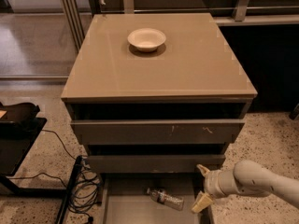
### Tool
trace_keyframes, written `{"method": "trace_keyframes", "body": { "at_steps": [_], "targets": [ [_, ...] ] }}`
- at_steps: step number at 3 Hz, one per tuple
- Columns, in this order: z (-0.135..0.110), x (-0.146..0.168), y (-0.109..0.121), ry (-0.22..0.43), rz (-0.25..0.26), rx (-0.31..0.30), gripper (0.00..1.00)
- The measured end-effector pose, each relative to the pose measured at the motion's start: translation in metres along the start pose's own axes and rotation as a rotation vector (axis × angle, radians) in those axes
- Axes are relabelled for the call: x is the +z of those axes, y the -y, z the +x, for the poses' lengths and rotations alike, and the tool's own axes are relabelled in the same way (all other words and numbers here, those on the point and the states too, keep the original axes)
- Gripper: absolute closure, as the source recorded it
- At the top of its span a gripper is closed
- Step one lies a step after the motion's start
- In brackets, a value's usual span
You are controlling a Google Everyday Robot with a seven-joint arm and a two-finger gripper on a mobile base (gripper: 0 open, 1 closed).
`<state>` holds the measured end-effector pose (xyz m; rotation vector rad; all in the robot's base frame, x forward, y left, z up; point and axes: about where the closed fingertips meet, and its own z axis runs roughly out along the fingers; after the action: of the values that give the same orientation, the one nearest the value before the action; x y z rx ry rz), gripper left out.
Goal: Pick water bottle from bottom drawer and place on counter
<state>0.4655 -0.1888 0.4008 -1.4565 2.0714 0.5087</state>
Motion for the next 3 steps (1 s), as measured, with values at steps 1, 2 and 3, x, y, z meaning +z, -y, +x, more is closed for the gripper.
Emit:
{"method": "trace_keyframes", "body": {
  "at_steps": [1, 2, 3],
  "targets": [
    [0.015, 0.039, 0.001, 0.020, -0.025, -0.027, 0.00],
    [0.031, 0.078, 0.003, 0.024, -0.071, -0.023, 0.00],
    [0.031, 0.078, 0.003, 0.024, -0.071, -0.023, 0.00]
  ]
}}
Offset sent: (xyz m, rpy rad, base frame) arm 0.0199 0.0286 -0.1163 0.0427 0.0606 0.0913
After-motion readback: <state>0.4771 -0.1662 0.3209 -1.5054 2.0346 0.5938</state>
